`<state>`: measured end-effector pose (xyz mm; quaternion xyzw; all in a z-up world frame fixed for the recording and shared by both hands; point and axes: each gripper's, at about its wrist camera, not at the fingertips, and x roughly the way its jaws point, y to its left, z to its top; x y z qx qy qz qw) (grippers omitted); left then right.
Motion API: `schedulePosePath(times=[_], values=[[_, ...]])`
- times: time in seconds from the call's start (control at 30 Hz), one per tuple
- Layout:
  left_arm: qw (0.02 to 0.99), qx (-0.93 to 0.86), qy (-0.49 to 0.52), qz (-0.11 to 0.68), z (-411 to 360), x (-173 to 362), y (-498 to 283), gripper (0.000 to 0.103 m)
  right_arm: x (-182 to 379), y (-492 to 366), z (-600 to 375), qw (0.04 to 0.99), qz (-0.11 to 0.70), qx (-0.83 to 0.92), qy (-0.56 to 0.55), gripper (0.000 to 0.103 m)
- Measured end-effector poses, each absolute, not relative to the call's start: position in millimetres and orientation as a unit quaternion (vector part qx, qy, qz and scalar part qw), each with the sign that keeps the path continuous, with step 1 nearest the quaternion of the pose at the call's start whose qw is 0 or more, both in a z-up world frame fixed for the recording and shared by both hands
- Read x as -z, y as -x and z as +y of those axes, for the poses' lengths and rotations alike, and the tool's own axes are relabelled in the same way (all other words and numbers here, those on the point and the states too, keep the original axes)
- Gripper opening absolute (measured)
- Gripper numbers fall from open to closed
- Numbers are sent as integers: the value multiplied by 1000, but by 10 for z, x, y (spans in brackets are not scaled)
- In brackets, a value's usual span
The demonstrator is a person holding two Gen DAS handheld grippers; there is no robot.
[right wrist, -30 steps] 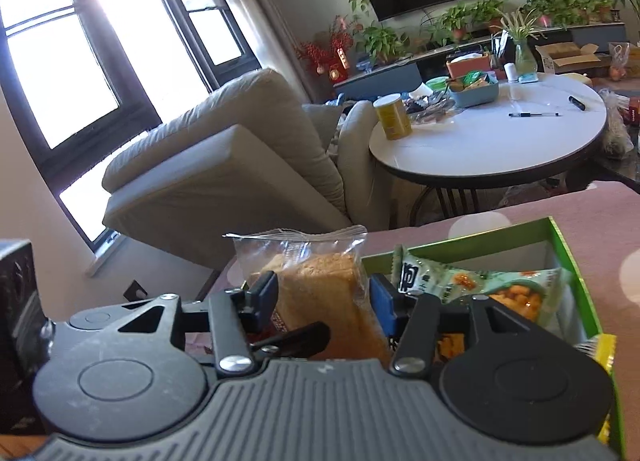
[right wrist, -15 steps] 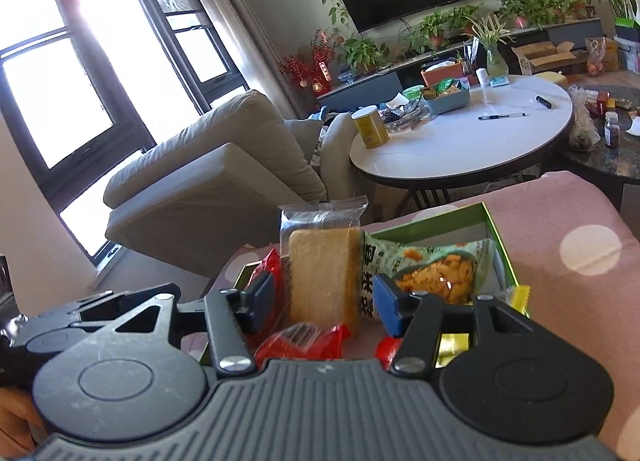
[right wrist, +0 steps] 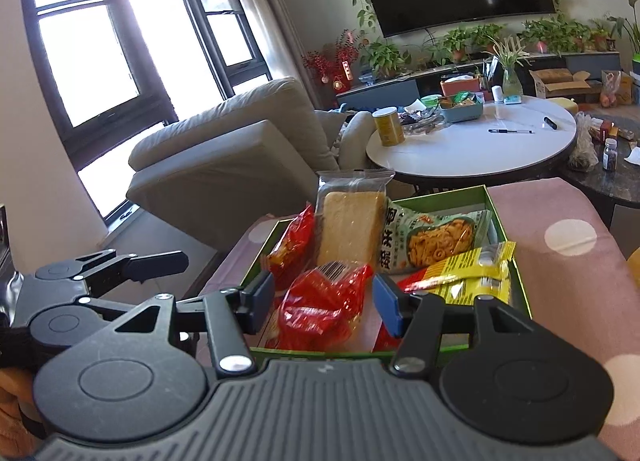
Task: Organize snacks
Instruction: 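Open the right tool to release the bread in the box, then move the left tool down and grasp the orange flat snack pack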
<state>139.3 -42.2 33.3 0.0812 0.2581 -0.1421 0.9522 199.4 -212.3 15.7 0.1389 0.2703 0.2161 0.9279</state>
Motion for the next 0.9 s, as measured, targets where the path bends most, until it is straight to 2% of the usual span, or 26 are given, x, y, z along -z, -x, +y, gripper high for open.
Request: schedulePosePath(times=[0.3, 0.9], values=[[951, 131, -80, 268, -367, -283, -1120, 85, -135, -1680, -2095, 932, 259, -224, -120, 47], [942, 61, -49, 326, 231, 65, -187, 85, 154, -1346, -1978, 922, 307, -218, -93, 49]])
